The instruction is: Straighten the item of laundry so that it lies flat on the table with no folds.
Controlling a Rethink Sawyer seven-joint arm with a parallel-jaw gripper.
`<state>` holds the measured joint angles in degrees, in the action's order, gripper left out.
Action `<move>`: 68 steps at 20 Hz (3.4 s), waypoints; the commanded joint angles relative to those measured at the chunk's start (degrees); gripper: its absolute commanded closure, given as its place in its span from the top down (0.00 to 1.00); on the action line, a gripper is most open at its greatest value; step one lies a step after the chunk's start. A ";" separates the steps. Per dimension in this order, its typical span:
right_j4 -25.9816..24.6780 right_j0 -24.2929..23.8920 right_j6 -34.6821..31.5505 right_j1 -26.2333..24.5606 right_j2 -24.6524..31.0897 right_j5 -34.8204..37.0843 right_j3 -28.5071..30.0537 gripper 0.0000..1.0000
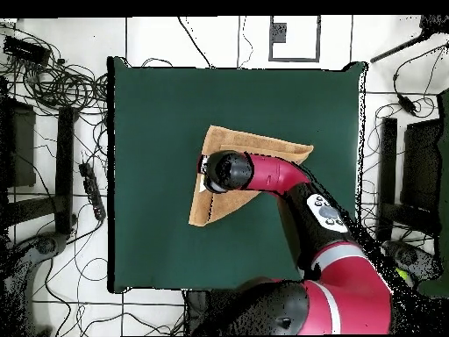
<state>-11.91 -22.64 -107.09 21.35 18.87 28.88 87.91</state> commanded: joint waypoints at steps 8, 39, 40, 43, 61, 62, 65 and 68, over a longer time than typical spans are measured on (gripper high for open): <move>-3.55 4.03 2.82 -4.32 -0.66 6.92 -1.47 1.00; -16.40 2.24 3.79 -2.87 0.66 9.48 -3.41 1.00; -16.11 2.46 2.94 -3.23 0.75 9.24 -3.40 1.00; -14.19 2.12 1.28 -4.87 1.56 9.20 -4.16 1.00; -6.35 1.75 -3.28 -4.26 3.13 9.97 -2.86 1.00; -6.13 1.93 -3.53 -4.40 3.05 9.68 -2.83 1.00; -4.92 2.30 -4.48 -4.90 3.22 9.15 -2.79 1.00; -4.33 2.78 -4.96 -5.19 3.00 8.97 -2.81 1.00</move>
<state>-19.43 -22.50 -107.08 21.72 17.59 39.82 84.05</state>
